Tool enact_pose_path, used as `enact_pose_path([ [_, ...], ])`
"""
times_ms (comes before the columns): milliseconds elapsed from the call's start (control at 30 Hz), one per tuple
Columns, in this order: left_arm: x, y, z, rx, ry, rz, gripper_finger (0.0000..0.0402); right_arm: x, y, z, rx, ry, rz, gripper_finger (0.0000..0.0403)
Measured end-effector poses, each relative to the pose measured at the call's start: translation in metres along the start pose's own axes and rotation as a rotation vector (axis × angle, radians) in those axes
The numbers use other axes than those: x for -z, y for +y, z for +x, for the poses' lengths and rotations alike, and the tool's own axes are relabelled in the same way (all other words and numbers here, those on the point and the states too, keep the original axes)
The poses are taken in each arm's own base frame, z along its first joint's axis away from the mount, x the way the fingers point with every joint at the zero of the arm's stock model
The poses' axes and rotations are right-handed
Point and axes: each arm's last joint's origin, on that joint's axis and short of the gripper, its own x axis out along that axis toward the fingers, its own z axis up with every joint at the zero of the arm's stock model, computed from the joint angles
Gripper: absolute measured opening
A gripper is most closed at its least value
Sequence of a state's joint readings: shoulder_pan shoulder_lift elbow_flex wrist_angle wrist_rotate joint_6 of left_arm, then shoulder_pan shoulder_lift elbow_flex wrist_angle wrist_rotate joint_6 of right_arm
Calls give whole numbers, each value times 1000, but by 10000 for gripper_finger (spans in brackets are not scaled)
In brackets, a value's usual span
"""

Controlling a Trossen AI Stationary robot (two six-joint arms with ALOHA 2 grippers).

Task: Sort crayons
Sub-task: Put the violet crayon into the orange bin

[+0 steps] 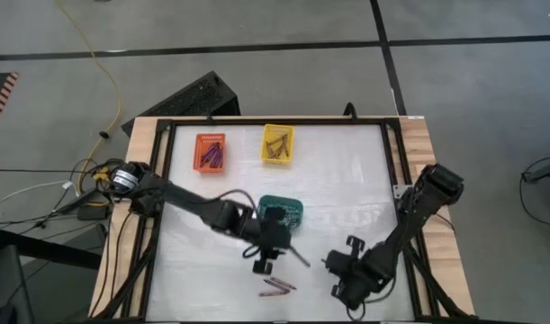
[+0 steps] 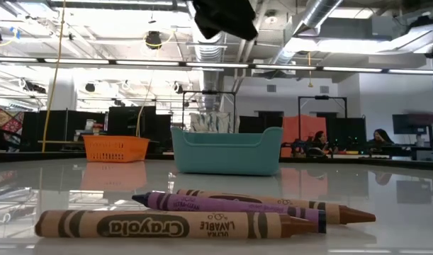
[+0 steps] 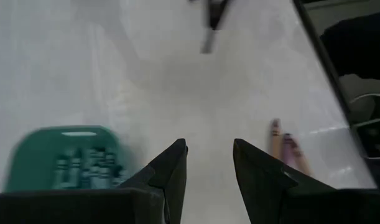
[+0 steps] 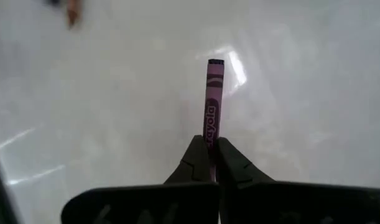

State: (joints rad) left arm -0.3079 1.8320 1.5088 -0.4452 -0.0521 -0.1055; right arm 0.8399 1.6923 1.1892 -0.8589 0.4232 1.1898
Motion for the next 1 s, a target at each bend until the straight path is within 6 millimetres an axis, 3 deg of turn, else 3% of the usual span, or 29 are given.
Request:
enact_pose_path([
  [233, 18, -48, 0, -66, 29, 23, 120, -45, -35, -9, 66, -59, -65, 0],
  [400, 30, -70, 0, -161, -9, -8, 120, -81, -66, -10, 105, -98, -75, 0],
  [667, 46, -85, 5, -334, -146, -132, 120, -135, -124, -5, 178, -160, -20, 0],
  [1000, 73, -94, 14, -388, -225, -163, 120, -190, -186, 11, 77, -255, 112, 0],
])
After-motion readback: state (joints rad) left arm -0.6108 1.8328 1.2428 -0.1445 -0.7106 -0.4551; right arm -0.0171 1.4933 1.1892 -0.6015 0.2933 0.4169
